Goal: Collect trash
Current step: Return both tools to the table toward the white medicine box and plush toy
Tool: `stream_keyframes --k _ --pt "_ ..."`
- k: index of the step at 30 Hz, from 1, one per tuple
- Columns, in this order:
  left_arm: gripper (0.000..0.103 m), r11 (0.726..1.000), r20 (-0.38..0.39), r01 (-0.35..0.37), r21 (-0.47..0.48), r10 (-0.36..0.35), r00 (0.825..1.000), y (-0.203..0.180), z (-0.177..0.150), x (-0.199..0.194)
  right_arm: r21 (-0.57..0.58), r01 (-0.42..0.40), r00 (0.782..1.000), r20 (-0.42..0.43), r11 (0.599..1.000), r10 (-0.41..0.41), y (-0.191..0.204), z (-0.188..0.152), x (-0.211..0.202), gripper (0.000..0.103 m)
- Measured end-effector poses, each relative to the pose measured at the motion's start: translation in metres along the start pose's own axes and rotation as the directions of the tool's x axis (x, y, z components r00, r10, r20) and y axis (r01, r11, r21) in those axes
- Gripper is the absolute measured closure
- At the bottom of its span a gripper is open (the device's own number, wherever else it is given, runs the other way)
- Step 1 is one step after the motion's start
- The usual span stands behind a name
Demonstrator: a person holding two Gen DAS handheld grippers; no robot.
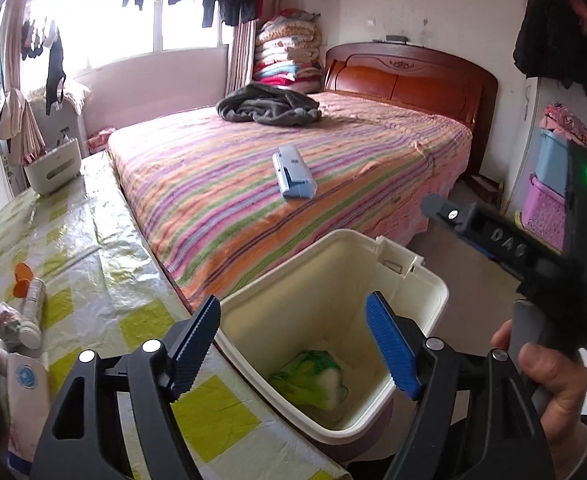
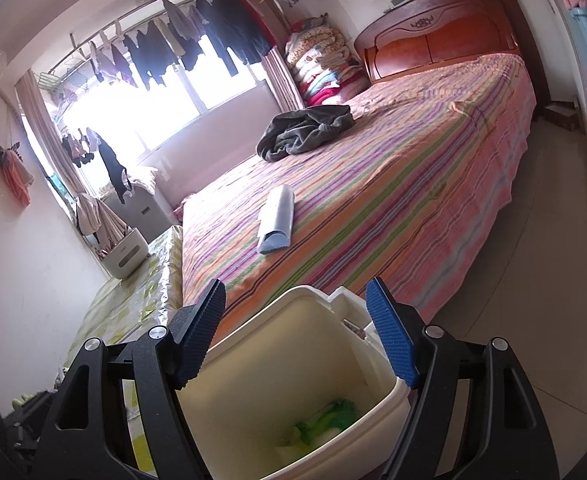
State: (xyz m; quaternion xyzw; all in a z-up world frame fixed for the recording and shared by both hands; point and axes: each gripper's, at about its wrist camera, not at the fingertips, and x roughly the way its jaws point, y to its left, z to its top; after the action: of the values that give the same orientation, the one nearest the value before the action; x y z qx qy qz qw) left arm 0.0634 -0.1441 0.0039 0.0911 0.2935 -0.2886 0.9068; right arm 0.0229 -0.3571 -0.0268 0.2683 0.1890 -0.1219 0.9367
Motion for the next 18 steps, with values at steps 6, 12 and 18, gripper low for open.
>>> stream_keyframes --k 6,12,18 --pt "0.03 0.998 0.062 -0.054 -0.011 0.054 0.997 0.012 0.0 -0.034 -0.024 -0.039 0.999 -0.032 0.999 0.038 0.018 -0.007 0.007 0.031" --pt "0.03 0.986 0.091 -0.161 -0.04 0.165 0.982 0.04 -0.01 -0.067 -0.108 -0.118 0.991 -0.082 0.987 0.109 0.065 -0.022 0.014 0.031" --pt "0.03 0.953 0.084 -0.29 -0.093 0.297 0.951 0.077 -0.028 -0.094 -0.17 -0.212 0.971 -0.148 0.962 0.188 0.108 -0.04 0.02 0.031"
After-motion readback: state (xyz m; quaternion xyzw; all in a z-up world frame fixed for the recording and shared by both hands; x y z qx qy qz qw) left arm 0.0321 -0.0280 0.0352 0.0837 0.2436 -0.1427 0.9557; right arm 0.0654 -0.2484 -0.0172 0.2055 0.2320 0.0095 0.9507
